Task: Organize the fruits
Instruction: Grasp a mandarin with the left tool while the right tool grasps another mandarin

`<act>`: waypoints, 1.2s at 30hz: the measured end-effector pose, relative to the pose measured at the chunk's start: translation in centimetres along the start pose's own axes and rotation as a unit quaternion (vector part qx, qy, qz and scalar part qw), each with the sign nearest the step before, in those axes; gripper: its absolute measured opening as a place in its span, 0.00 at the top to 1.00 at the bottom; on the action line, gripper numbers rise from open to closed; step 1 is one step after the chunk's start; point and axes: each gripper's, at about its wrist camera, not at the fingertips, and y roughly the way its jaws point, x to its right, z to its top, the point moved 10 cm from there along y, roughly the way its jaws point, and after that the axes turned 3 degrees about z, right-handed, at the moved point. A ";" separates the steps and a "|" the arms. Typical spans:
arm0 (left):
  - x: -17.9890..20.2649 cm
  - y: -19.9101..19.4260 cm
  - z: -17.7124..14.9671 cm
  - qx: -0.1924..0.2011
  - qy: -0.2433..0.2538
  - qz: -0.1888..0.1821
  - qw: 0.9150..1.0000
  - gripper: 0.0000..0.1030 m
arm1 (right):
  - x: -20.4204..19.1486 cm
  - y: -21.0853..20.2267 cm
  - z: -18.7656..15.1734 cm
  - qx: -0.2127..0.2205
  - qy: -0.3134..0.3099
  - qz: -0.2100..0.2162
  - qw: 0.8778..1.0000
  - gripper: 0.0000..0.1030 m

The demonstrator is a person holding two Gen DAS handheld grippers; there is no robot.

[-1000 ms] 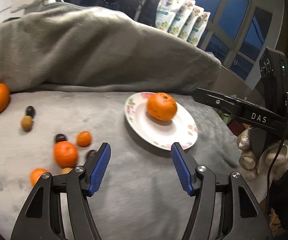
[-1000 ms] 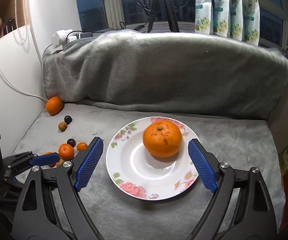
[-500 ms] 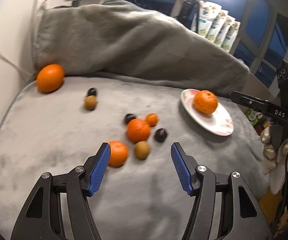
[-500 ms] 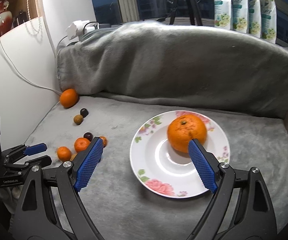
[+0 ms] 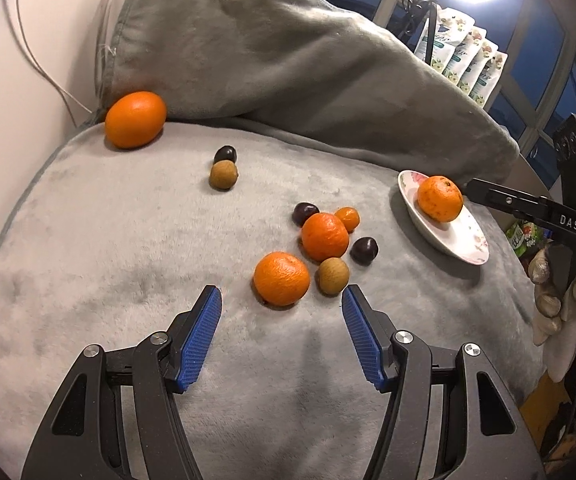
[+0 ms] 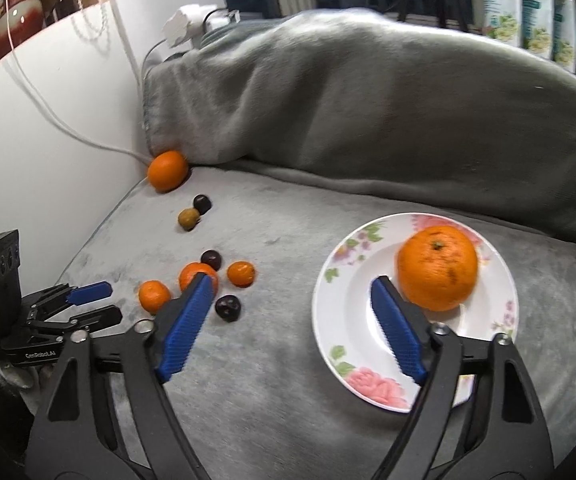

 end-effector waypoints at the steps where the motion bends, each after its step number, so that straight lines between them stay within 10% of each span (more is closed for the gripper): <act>1: 0.0 0.1 -0.1 -0.002 -0.001 -0.001 1.000 0.40 | -0.3 0.4 0.0 -0.004 -0.003 0.004 1.000 0.26; 18: -0.3 1.6 -0.3 -0.020 -0.006 -0.019 1.000 0.50 | -5.1 6.6 -0.4 -0.078 -0.006 0.087 0.993 0.48; 36: -0.1 3.7 -0.3 -0.032 0.005 -0.020 0.999 0.55 | -8.4 11.2 -1.7 -0.138 -0.024 0.110 0.984 0.48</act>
